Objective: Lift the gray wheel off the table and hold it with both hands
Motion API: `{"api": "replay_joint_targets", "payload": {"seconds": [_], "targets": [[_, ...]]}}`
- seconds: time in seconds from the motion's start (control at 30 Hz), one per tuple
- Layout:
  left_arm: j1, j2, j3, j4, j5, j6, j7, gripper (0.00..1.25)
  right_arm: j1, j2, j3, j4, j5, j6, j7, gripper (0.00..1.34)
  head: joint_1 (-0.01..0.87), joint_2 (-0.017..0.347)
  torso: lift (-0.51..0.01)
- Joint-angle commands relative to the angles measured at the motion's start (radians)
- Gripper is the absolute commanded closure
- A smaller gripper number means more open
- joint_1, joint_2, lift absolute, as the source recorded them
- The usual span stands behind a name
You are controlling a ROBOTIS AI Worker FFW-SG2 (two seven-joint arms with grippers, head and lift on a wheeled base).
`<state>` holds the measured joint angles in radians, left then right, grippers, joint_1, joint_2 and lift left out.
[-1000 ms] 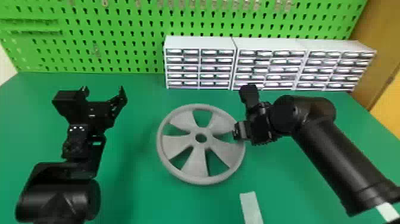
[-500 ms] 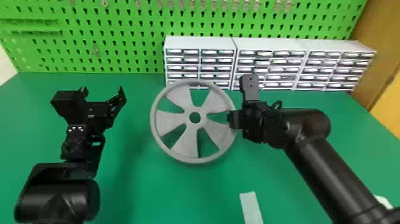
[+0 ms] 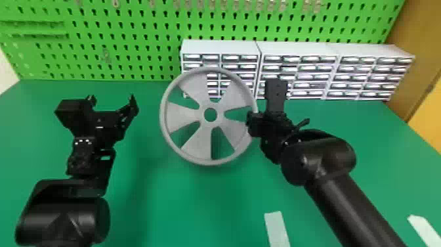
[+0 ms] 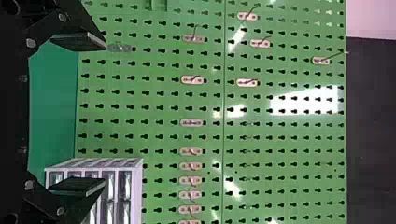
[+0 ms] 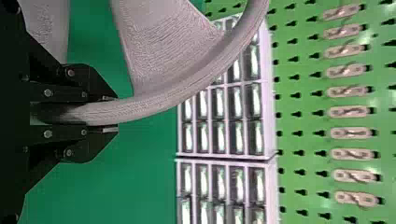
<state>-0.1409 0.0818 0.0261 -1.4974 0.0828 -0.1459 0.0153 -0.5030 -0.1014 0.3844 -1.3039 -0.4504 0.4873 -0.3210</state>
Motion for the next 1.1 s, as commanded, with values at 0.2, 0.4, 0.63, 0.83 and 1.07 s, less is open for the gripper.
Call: {"api": "replay_joint_targets", "payload": {"seconds": [0.2, 0.4, 0.63, 0.83, 1.07], "targets": [[0.001, -0.001, 0.000, -0.001, 0.005, 0.000, 0.000, 0.24, 0.044, 0.026, 0.017, 0.080, 0.117, -0.349, 0.008, 1.22, 0.711, 0.015, -0.098], [0.001, -0.001, -0.003, -0.001, 0.005, -0.003, 0.002, 0.24, 0.058, 0.043, 0.014, 0.147, 0.191, -0.552, 0.008, 1.22, 0.711, 0.015, -0.098], [0.003, -0.001, -0.009, -0.003, 0.011, 0.000, 0.005, 0.24, 0.084, 0.077, -0.024, 0.189, 0.286, -0.720, 0.005, 1.22, 0.711, 0.015, -0.098], [0.006, -0.001, -0.021, -0.007, 0.015, -0.003, 0.014, 0.24, 0.092, 0.102, -0.053, 0.236, 0.349, -0.828, -0.007, 1.22, 0.711, 0.015, -0.098], [0.010, -0.001, -0.041, -0.010, 0.026, -0.003, 0.025, 0.24, 0.095, 0.102, -0.058, 0.313, 0.380, -0.969, -0.055, 1.22, 0.711, 0.015, -0.098]]}}
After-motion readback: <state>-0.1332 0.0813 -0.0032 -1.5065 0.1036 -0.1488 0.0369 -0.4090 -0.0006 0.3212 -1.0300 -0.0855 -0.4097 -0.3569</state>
